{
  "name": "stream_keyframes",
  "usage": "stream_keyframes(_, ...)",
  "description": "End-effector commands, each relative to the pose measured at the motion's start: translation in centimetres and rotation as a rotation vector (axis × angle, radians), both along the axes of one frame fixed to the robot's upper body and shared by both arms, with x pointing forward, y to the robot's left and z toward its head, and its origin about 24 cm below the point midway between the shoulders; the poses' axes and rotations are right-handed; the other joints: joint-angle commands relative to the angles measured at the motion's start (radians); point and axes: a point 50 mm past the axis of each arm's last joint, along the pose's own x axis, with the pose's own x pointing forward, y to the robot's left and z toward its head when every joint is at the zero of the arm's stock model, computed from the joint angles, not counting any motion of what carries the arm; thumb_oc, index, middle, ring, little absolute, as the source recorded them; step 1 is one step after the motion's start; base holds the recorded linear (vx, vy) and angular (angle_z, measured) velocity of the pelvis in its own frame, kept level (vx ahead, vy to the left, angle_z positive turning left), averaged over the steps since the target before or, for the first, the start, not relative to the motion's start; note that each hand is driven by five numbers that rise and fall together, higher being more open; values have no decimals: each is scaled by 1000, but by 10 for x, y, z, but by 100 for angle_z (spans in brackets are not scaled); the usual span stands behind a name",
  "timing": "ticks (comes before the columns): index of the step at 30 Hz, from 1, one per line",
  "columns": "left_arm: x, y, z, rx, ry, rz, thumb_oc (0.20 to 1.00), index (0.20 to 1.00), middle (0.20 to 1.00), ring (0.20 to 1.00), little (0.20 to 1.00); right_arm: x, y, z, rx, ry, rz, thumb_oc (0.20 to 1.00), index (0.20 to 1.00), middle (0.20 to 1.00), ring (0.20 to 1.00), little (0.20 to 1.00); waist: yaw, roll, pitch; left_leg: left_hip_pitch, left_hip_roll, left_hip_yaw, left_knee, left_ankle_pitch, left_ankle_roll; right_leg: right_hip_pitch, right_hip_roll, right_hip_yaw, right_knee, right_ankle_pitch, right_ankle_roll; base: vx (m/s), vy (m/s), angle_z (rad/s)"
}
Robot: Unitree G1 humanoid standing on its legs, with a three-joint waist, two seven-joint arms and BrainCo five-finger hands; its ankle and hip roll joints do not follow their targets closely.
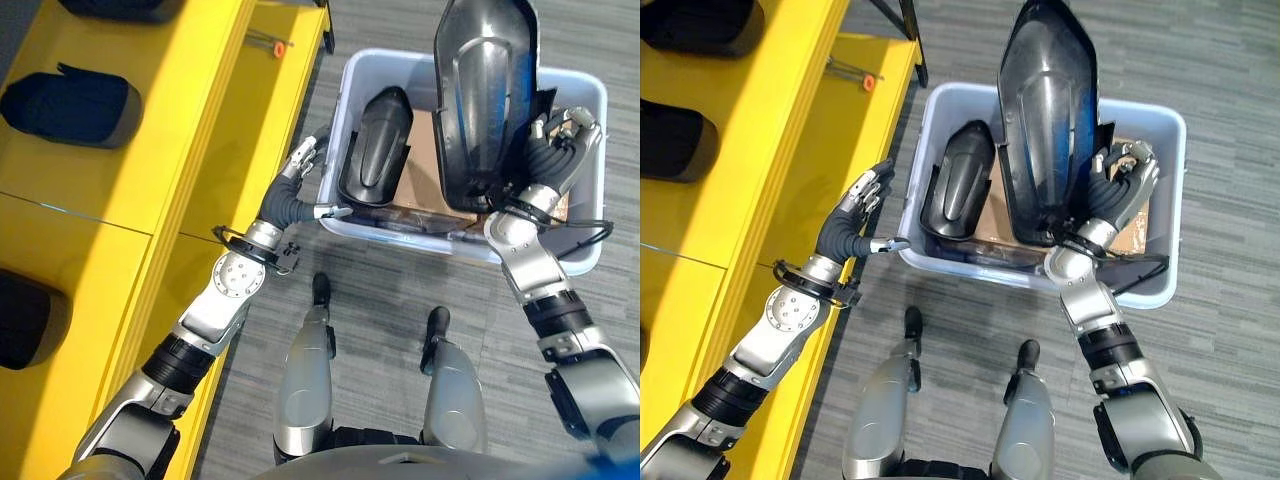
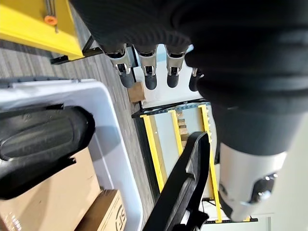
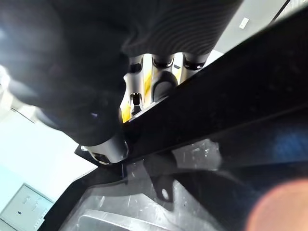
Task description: Move parts from the plastic box to the shelf.
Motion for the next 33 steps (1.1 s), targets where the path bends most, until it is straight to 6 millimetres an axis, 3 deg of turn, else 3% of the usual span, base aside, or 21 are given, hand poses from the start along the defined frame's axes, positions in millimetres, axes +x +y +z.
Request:
stream_keyframes(1,-12,-3,24,-65,-138,-45,1000,1000,1000,1000,1000,-7,-12,17,64,-75,71,200,200,200,200,200,14,-7,-42,68,-13,40,-25,-52,35,56,15,-71,-3,2,-39,154,1,-4)
stream_keyframes(7,-21,12,0,-62,-40,-29,1000,1000,1000,1000,1000,-16,-13,-27,134,89,183,200,200,200,200,200,22,-9,-116,139,16,36,-83,-22,20,146,23,-83,-52,1,-45,123,-9,-2)
stream_keyframes(9,-22,13,-3,-60,-25,-29,1000,1000,1000,1000,1000,-17,-11,-33,172,114,222,200,200,200,200,200,22,-9,-126,148,19,33,-91,-17,17,157,26,-85,-57,1,-47,86,1,2)
stream_keyframes(13,-27,18,-14,-88,28,-15,1000,1000,1000,1000,1000,-19,11,-57,267,209,424,200,200,200,200,200,28,-7,-153,180,36,29,-100,1,6,200,28,-91,-61,-5,-57,126,56,0)
stream_keyframes(19,-34,23,-23,-116,59,30,1000,1000,1000,1000,1000,-27,40,-66,305,274,608,200,200,200,200,200,36,-12,-171,192,37,19,-96,8,2,227,21,-93,-60,-10,-59,99,137,0)
stream_keyframes(23,-37,24,-22,-116,57,35,1000,1000,1000,1000,1000,-30,47,-66,342,282,685,200,200,200,200,200,50,-21,-176,195,29,16,-102,7,4,246,8,-108,-69,-8,-47,48,227,8)
stream_keyframes(27,-40,24,-23,-113,70,8,1000,1000,1000,1000,1000,-35,57,-59,353,265,761,200,200,200,200,200,84,-38,-193,212,-4,33,-113,-6,22,294,-44,-154,-107,25,-1,46,279,13)
stream_keyframes(33,-42,21,-25,-78,95,-24,1000,1000,1000,1000,1000,-40,64,-62,419,270,770,200,200,200,200,200,98,-50,-220,260,-58,87,-143,-42,66,306,-91,-212,-104,98,25,11,229,1)
